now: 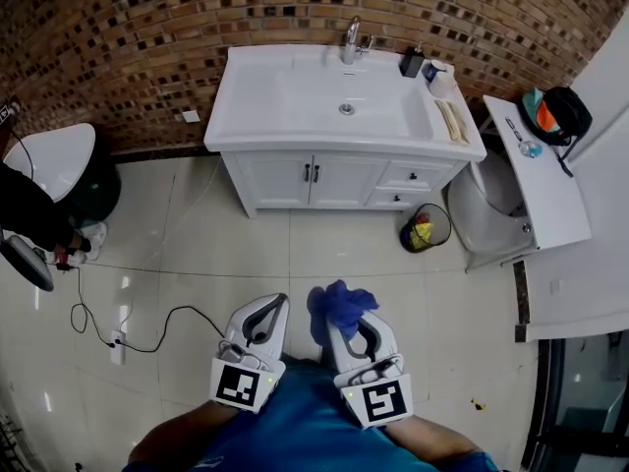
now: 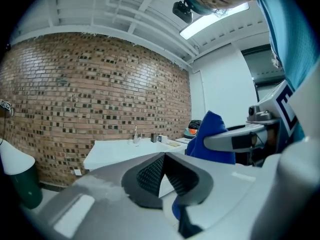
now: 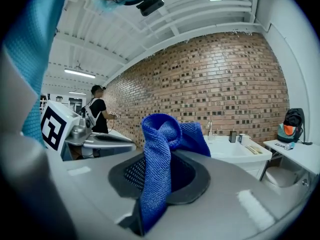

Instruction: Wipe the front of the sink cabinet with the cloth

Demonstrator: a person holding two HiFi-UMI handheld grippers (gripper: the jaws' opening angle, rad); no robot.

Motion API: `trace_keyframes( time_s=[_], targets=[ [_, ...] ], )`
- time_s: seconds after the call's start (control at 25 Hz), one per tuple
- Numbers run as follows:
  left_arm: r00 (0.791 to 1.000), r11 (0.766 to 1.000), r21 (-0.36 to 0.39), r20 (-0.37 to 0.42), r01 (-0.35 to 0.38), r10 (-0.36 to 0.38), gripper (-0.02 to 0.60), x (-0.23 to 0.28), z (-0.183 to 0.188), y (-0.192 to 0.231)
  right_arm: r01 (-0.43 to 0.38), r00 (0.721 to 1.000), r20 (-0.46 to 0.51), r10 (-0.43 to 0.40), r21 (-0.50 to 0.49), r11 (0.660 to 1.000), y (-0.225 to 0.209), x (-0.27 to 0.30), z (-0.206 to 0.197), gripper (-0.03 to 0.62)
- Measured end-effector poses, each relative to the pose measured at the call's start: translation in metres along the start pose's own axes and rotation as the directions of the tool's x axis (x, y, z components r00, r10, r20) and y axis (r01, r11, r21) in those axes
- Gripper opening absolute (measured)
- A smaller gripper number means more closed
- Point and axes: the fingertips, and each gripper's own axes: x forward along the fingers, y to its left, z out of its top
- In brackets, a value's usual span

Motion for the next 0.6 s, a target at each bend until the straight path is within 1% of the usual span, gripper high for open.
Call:
trace_keyframes(
  time_s=[0.16,0.24,0.44,0.6],
  targets=[
    [1.0,1.0,-0.004,-0.008,0.0,0.0,0.003,0.004,-0.001,-0.002,-0.003,0.999,-0.035,0.003,-0.011,1.0,-0.004,-0.001,-0.005,0.074],
    [1.0,1.0,-0.003,-0.006,0.001,-0.001,0.003,0.009,0.002,-0.004,-0.002,0.999,-0.037,0.002,-0.013,1.0,-0.01,-0.001,-0.003,0.074],
    [1.0,0.999,0.04,-0.007,0.013,-0.012,0.003,0.013,0.007,-0.004,0.017,0.999,-0.031,-0.016,0.013,1.0,-0.016,0.0,0.0,0.074],
    [1.0,1.0,0.005,-0.011,0.0,0.0,0.003,0.007,0.0,0.0,0.009,0.999,-0.042,-0.009,0.009,1.0,-0.01,0.0,-0.006,0.074]
  ],
)
